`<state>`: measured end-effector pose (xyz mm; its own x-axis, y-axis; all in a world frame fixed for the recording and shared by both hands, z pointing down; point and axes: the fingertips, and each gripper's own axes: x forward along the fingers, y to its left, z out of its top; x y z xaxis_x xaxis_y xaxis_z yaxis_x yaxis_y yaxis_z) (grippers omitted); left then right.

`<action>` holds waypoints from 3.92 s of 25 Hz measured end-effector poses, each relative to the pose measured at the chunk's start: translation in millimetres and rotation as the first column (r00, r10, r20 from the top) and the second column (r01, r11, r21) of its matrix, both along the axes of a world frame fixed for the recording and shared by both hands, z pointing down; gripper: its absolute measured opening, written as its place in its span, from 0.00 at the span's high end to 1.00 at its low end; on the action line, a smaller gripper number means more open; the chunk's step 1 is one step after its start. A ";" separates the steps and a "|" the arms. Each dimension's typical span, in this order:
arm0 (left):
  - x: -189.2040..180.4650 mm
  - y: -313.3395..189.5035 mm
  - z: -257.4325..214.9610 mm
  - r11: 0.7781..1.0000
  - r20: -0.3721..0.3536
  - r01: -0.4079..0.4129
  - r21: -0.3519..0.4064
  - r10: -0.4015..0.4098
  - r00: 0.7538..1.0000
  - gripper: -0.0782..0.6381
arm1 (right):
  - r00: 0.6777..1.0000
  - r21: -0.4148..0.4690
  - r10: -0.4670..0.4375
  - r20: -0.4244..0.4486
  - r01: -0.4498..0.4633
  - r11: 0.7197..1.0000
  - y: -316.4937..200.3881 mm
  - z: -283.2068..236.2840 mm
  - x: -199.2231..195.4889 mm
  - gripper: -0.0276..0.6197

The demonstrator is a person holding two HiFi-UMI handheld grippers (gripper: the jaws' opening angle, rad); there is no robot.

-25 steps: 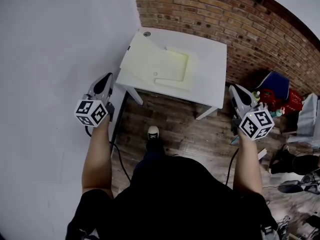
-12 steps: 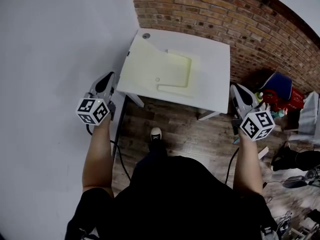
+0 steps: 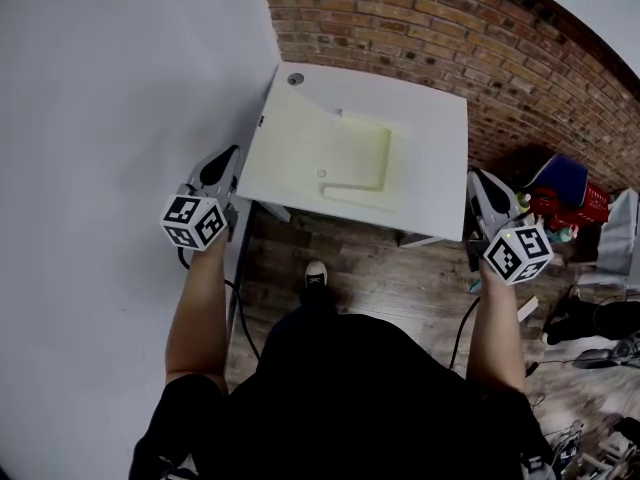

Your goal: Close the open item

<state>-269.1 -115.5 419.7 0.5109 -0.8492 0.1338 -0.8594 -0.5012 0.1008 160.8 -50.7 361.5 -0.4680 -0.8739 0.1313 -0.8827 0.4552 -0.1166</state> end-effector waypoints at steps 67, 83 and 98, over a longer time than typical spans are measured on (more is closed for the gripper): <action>-47.3 -145.4 112.5 0.921 0.028 -0.146 -0.360 0.167 0.986 0.88 | 0.999 -0.020 0.027 0.030 -0.026 0.999 -111.9 0.6 -64.0 0.95; -32.8 -171.9 209.6 0.821 0.062 -0.152 -0.550 0.222 0.973 0.72 | 0.999 -0.106 0.036 0.015 -0.034 0.994 -113.4 38.7 -50.9 0.95; -31.3 -166.2 276.4 0.638 -0.031 -0.210 -0.741 0.280 0.960 0.72 | 0.999 -0.143 0.035 0.020 -0.032 0.989 -124.8 54.8 -57.7 0.95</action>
<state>-300.3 -281.7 696.0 0.6435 -0.3026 0.7031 -0.7383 -0.4877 0.4659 103.1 -175.5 416.2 -0.4428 -0.8623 0.2457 -0.8937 0.4025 -0.1983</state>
